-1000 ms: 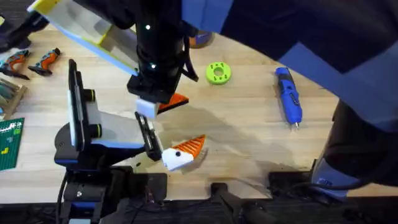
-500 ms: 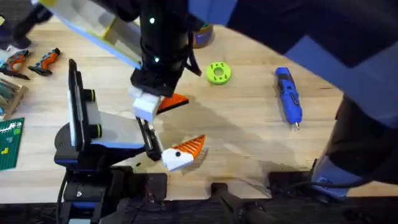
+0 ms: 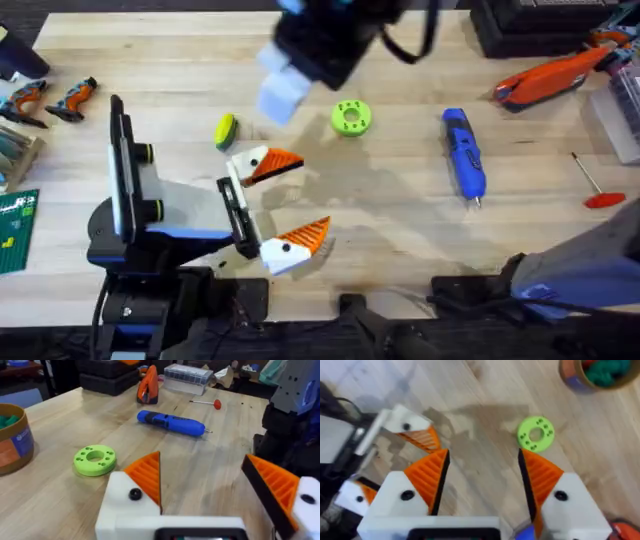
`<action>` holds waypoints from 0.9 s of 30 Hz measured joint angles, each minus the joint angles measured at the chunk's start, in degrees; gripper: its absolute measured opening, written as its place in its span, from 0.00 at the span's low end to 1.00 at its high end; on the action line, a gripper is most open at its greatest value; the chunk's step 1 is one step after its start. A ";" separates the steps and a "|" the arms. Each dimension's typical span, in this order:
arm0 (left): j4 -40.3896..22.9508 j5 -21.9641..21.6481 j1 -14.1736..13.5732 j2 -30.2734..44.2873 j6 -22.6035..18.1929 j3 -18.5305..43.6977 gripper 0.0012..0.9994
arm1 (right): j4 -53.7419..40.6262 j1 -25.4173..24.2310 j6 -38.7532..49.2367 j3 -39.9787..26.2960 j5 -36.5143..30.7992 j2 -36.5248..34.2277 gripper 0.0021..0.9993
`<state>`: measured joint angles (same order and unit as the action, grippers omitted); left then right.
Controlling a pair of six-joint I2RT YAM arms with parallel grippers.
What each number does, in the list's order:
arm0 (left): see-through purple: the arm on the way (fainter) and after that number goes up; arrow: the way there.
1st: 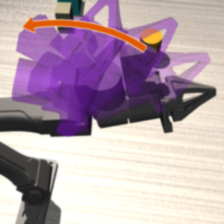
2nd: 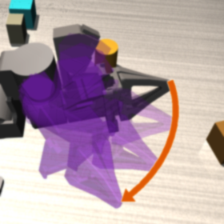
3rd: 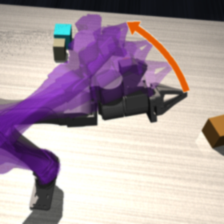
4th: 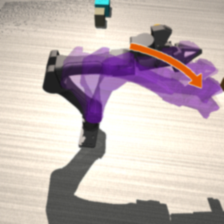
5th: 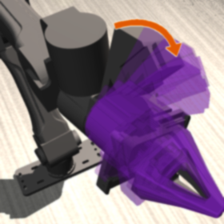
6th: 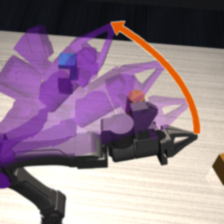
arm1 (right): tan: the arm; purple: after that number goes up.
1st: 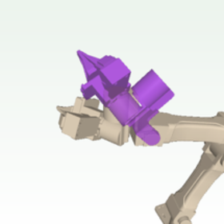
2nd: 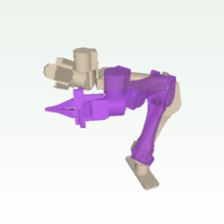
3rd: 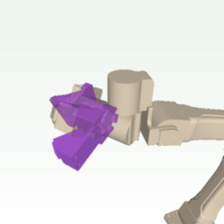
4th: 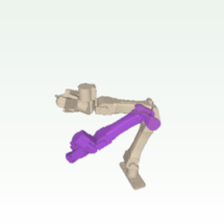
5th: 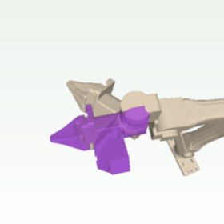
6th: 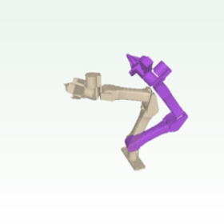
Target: Pick up the gripper from the table and insert it into the empty holder that is missing its gripper. Then pick up a screw, insert it into the mounting hole, and use the screwdriver to tighten it. Finally, clean up the table by picking up the vegetable and placing it into the bucket.
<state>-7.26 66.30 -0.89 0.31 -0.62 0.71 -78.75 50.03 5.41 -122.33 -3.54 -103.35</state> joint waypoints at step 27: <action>0.00 0.00 0.00 -0.01 0.00 0.00 0.99 | 13.47 -33.61 -14.62 48.90 -7.47 36.53 0.82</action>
<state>-7.27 66.30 -0.89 0.30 -0.62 0.71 -65.28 16.42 -9.21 -73.43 -11.01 -66.82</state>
